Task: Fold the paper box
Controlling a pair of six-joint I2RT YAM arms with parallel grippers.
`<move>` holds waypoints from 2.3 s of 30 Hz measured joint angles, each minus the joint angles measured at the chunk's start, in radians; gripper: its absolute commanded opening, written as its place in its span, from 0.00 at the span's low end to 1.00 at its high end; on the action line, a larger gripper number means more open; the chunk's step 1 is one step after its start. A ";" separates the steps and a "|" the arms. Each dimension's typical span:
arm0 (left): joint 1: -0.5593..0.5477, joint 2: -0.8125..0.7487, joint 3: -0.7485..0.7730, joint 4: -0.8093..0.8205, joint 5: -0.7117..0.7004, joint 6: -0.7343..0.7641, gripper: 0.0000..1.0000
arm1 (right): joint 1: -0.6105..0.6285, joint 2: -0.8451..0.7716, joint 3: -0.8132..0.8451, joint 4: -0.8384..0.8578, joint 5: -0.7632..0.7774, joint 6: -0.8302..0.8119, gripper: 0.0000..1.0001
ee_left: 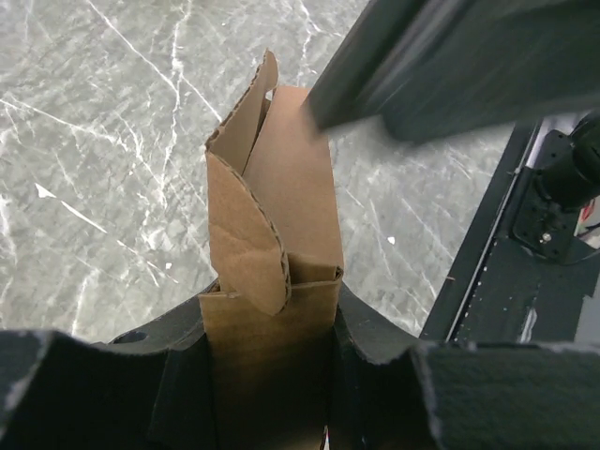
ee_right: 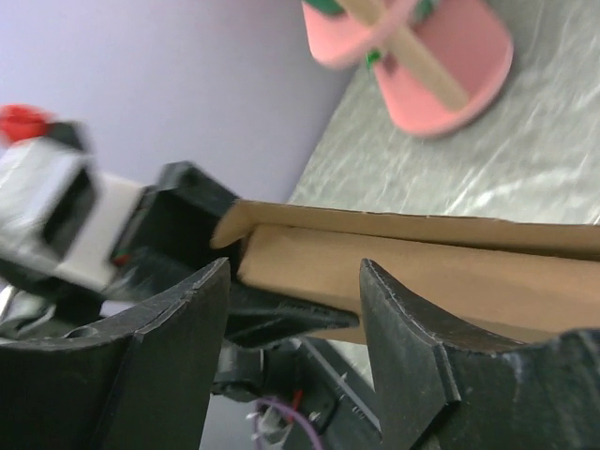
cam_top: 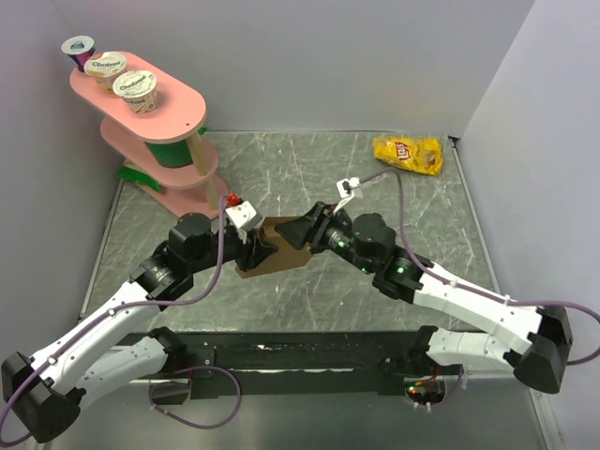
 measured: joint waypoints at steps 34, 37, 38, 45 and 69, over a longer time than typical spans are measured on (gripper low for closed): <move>-0.166 0.029 -0.003 -0.059 -0.298 0.061 0.01 | 0.055 0.161 0.120 -0.063 0.009 0.071 0.28; -0.166 0.010 -0.013 -0.059 -0.285 0.072 0.01 | 0.055 0.161 0.120 -0.065 0.008 0.074 0.21; -0.166 0.002 -0.016 -0.059 -0.279 0.075 0.01 | 0.055 0.161 0.120 -0.065 0.008 0.074 0.19; -0.166 -0.034 -0.040 -0.056 -0.247 0.083 0.01 | 0.050 0.153 0.104 -0.058 -0.022 0.085 0.09; -0.068 0.098 0.013 -0.060 -0.016 -0.114 0.01 | 0.100 0.138 0.076 -0.071 0.140 -0.070 0.00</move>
